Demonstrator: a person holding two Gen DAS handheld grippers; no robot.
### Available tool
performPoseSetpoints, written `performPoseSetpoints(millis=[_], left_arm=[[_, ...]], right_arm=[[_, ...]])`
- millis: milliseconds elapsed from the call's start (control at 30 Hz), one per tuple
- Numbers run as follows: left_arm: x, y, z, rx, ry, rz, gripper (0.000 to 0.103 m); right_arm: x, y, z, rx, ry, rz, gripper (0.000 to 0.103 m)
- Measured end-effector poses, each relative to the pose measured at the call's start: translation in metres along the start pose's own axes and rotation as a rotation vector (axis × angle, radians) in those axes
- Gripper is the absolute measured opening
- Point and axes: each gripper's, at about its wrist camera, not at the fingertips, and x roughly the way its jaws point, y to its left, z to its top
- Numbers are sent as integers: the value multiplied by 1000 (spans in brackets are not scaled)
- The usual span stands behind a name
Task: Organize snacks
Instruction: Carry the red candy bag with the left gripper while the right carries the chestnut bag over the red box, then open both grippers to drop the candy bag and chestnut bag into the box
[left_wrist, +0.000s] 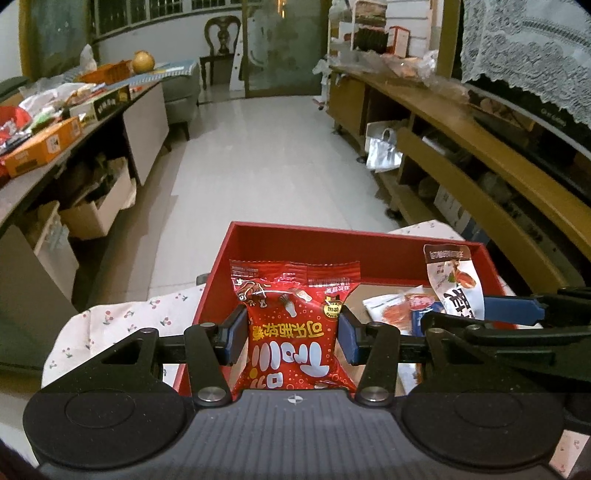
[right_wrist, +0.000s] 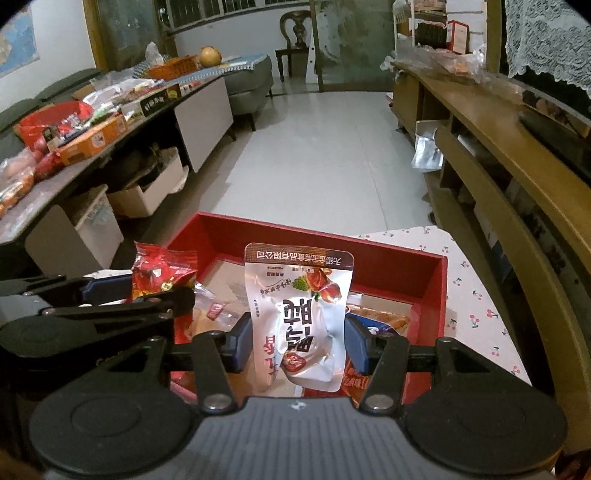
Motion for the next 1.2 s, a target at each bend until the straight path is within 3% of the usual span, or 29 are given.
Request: performPoseSetpoints(millis=[567,1033,1200], left_arm=[[23,0,-7,16,36,38,60],[-1,14,-6,-36,19,30,74],[-17,14,-8,-47,7,14,74]], right_arm=[[35,-1,-2,-17,55,-41,71],[14,2,0,-47,-3,-49,79],[0,4,-1,-46,-14,-40,80]])
